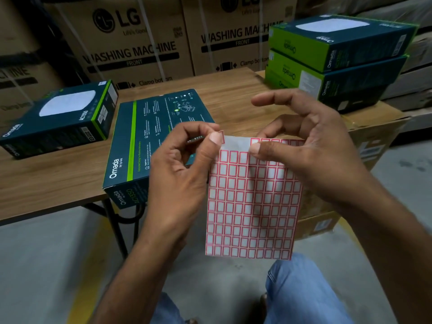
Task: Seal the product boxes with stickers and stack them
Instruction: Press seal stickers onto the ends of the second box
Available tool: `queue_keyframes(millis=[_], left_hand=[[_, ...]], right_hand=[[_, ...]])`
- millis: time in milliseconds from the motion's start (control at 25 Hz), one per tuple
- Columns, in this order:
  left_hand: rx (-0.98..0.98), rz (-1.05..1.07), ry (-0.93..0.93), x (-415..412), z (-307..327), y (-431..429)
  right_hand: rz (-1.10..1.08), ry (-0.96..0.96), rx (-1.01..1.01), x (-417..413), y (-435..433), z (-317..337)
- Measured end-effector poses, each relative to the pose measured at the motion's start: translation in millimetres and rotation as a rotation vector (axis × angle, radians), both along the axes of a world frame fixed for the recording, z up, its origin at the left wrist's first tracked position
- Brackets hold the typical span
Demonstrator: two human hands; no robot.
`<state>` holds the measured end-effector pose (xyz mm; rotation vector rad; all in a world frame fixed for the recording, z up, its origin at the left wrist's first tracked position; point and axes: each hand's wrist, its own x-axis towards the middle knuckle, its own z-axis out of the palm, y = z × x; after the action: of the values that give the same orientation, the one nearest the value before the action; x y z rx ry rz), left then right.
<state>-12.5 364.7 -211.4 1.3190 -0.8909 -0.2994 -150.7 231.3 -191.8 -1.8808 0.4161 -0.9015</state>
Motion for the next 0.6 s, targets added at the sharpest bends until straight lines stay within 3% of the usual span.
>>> queue_keyframes(millis=[240, 600], left_hand=[[0.006, 0.107, 0.019, 5, 4, 5], [-0.004, 0.050, 0.210, 7, 12, -24]], right_hand=[[-0.084, 0.170, 0.035, 3, -32, -8], [-0.185, 0.347, -0.085, 33, -114, -12]])
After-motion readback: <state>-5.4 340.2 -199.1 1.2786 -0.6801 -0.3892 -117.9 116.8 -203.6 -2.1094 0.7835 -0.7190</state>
